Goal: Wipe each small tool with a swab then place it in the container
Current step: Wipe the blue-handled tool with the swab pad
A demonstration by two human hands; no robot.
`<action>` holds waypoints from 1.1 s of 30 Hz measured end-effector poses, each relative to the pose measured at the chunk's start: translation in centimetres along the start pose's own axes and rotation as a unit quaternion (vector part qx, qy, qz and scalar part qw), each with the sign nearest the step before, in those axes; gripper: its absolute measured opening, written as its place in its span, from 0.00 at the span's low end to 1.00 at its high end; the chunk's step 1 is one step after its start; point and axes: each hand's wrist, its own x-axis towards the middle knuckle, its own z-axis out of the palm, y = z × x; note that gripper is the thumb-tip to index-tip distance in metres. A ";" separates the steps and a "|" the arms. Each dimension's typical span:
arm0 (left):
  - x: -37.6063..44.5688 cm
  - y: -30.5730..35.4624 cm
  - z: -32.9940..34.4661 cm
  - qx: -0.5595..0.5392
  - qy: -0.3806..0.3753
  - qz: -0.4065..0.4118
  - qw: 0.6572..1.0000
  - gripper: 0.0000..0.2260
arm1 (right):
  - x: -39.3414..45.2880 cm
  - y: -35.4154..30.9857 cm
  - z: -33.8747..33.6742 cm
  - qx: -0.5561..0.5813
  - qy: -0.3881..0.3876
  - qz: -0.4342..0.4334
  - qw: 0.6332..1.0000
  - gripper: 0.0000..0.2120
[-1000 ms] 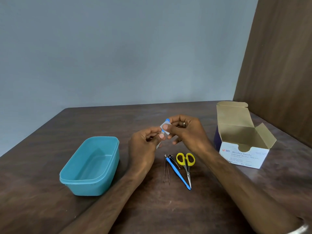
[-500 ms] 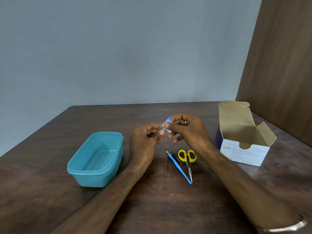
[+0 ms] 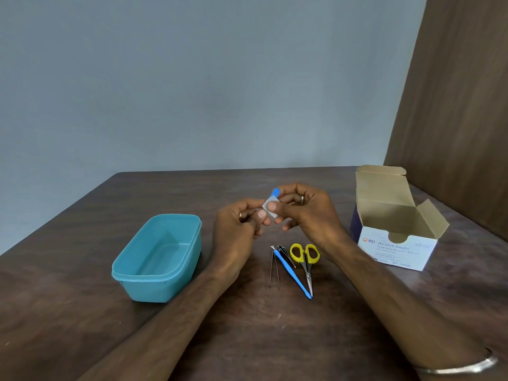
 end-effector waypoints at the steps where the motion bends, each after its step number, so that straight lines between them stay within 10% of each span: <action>1: 0.0 0.1 0.0 -0.015 -0.010 -0.009 1.000 0.11 | 0.0 0.0 0.0 0.000 -0.001 -0.003 1.000 0.13; 33: 0.0 0.1 -0.1 -0.051 -0.088 -0.057 0.993 0.10 | 0.2 0.3 -0.6 -0.027 0.030 -0.019 0.999 0.08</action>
